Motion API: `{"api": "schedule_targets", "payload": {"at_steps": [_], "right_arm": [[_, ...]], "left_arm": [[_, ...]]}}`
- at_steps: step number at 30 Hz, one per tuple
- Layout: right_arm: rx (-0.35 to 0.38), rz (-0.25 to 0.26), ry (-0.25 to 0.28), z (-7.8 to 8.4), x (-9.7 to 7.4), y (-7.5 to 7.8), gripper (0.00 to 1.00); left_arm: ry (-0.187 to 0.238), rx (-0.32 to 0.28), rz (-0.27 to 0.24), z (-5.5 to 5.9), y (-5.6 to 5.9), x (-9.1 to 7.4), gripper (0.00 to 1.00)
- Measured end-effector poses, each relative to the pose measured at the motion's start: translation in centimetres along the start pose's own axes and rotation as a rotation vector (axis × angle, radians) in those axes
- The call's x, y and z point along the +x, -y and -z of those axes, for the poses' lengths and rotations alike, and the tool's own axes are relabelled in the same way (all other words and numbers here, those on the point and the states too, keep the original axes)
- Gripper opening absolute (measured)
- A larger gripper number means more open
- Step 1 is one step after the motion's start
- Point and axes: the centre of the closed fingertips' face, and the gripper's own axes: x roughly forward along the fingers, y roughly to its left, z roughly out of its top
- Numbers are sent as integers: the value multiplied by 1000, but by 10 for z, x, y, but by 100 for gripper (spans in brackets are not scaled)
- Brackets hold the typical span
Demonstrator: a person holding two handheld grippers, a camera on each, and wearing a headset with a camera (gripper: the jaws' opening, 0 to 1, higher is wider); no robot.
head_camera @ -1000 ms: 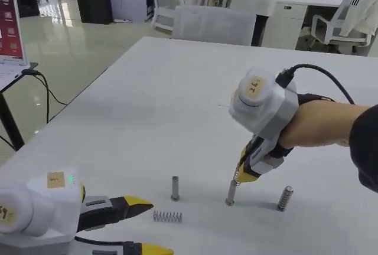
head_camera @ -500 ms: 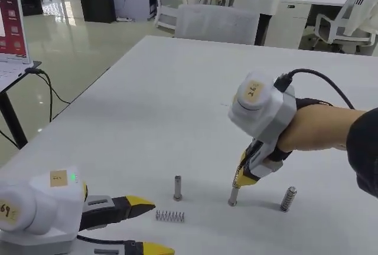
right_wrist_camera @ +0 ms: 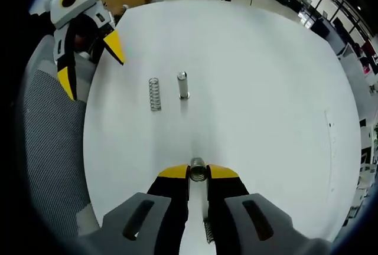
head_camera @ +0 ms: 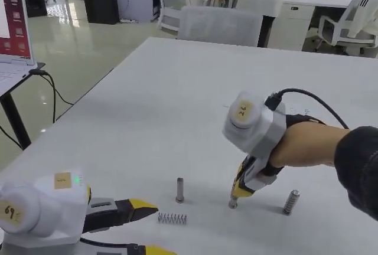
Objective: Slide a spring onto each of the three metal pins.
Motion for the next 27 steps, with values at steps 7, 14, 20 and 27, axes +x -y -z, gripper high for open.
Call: {"api": "schedule_targets", "payload": {"at_steps": [7, 14, 20, 27], "right_arm": [[10, 1, 4, -1, 9, 0, 8], [20, -6, 4, 0, 16, -1, 8], [24, -7, 11, -1, 19, -1, 8], [16, -8, 4, -1, 21, -2, 9]], "left_arm": [[-2, -3, -4, 1, 0, -1, 43], [-2, -3, -5, 1, 0, -1, 43], [-2, -4, -9, 0, -2, -2, 43], [-2, -4, -11, 1, -2, -2, 43]]}}
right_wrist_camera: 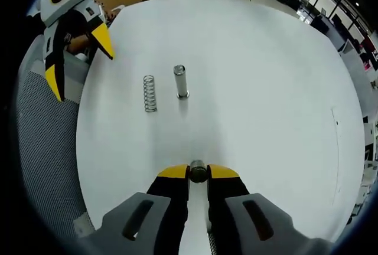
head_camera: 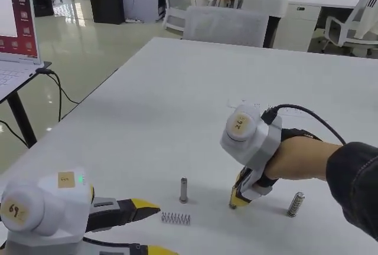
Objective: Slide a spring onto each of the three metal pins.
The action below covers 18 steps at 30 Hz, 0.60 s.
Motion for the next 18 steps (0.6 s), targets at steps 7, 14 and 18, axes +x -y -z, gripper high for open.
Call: {"api": "schedule_targets", "payload": {"at_steps": [7, 14, 18], "right_arm": [[-3, -2, 5, 1, -1, -1, 15], [-9, 13, 28, -3, -6, 0, 22], [-15, 25, 43, -9, -12, 0, 23]], "left_arm": [[-1, 2, 2, -1, 1, 1, 43], [-3, 3, 3, 0, 1, 1, 43], [-3, 4, 2, 0, 1, 0, 43]]}}
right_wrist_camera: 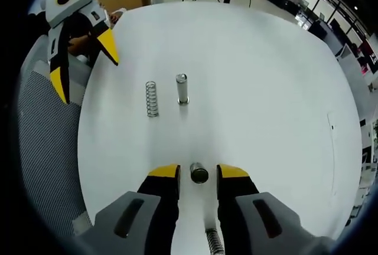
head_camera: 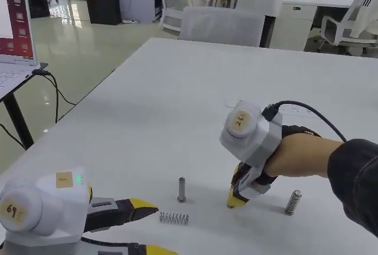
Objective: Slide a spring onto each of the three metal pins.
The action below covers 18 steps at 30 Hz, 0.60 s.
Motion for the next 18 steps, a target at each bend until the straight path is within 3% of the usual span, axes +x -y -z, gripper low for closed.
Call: {"api": "schedule_targets", "payload": {"at_steps": [8, 18], "right_arm": [[-37, 20, 51, -22, -12, -4, 23], [-65, -51, 82, -41, -8, -33, 21]], "left_arm": [[2, 3, -1, 0, 0, 0, 43], [1, 6, -5, -1, 0, -1, 42]]}}
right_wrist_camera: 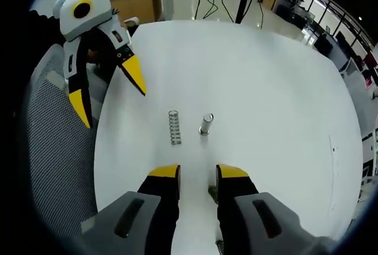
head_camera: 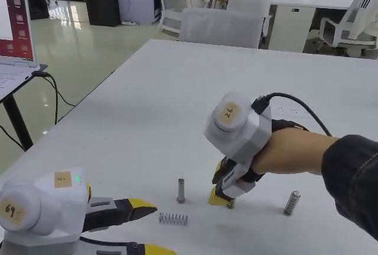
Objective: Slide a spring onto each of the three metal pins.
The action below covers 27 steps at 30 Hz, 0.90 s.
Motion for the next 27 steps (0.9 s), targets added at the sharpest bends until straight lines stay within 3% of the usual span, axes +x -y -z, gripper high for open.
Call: {"api": "schedule_targets", "payload": {"at_steps": [9, 20, 27], "right_arm": [[-48, -49, 1, -11, 19, -23, 17], [-41, -71, 16, -18, 38, -27, 12], [-55, -73, -6, -17, 51, -30, 12]], "left_arm": [[-2, -1, -3, 1, -1, -1, 42], [-8, -4, -9, 3, -3, -4, 41], [-9, -7, -14, 4, -5, -5, 41]]}}
